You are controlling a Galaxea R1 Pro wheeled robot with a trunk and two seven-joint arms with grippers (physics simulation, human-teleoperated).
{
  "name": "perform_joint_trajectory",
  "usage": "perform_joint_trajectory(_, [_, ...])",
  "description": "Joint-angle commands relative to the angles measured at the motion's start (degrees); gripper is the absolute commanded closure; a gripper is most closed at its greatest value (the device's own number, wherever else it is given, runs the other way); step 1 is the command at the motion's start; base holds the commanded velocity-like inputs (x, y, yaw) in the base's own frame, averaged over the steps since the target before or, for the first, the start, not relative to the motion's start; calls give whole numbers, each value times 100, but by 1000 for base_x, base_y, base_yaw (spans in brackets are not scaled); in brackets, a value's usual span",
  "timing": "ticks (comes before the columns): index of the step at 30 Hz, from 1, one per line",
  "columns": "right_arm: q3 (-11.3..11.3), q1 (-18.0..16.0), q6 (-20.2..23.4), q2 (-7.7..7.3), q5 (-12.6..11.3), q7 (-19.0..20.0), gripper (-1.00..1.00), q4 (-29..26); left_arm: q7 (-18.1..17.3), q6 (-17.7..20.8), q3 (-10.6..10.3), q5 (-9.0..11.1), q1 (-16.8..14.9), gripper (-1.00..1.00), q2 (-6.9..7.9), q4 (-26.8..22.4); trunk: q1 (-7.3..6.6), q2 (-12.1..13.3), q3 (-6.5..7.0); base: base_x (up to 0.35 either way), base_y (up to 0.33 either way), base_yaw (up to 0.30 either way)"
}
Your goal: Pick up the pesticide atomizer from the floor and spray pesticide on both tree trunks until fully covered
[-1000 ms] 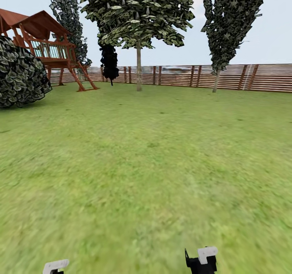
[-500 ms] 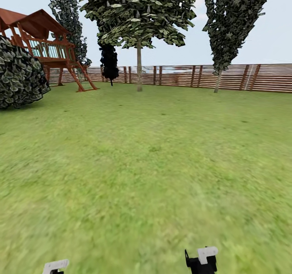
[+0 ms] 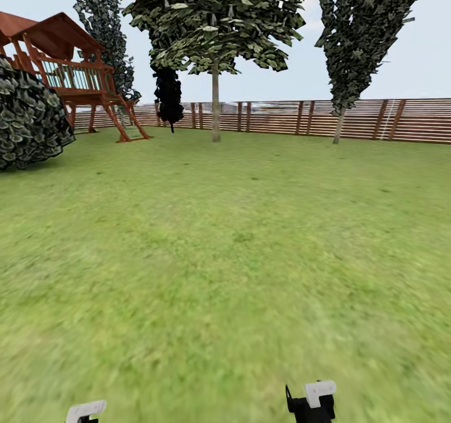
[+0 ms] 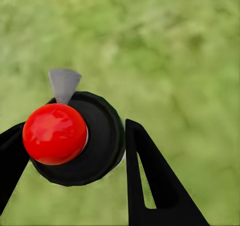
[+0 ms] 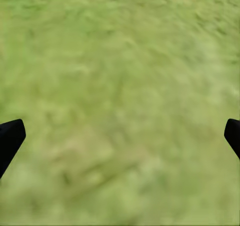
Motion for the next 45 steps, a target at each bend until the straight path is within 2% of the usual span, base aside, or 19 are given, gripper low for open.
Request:
perform_joint_trajectory(1, [-8,-6,-8,1,61,-51,-100,6,-28,-15,-9,50,-4,100,1,5,2,-2,-6,336,73,0])
perform_joint_trajectory(45, [-8,-5,-8,1,61,-51,-100,6,-29,-22,-9,50,-5,100,1,5,2,-2,-6,336,74,0])
